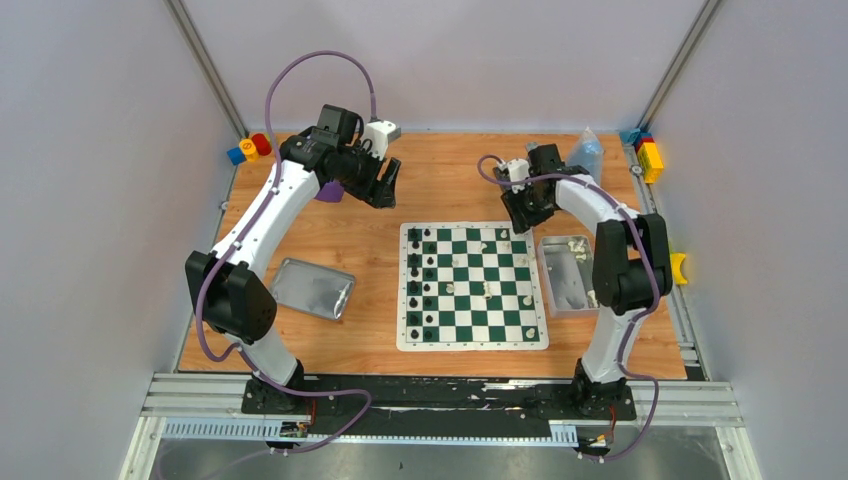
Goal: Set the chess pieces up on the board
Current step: Place the chess piece on the chessboard, then pick up the chess piece from the chessboard.
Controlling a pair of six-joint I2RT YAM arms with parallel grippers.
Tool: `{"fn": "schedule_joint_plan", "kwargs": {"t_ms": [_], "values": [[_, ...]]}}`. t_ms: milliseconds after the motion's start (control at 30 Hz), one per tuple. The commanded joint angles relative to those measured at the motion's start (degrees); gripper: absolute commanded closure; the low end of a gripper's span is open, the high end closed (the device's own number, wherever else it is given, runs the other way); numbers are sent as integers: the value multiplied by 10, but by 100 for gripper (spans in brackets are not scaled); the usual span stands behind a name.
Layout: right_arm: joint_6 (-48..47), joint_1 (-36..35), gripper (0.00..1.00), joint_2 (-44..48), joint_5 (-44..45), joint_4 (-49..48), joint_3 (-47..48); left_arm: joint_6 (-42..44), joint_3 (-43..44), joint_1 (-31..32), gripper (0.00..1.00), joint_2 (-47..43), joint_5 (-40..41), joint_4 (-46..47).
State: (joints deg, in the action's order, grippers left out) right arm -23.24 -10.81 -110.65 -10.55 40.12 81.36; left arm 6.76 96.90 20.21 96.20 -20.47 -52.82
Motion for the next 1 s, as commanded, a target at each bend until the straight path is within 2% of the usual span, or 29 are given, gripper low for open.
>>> {"fn": "schedule_joint_plan", "kwargs": {"t_ms": [0, 367, 967], "values": [[10, 0, 56, 76, 2, 2, -12, 1, -5, -3, 24, -24, -10, 19], [14, -1, 72, 137, 3, 34, -82, -2, -11, -3, 24, -31, -15, 23], [11, -13, 72, 123, 31, 32, -108, -3, -15, -3, 23, -33, -20, 27]]}}
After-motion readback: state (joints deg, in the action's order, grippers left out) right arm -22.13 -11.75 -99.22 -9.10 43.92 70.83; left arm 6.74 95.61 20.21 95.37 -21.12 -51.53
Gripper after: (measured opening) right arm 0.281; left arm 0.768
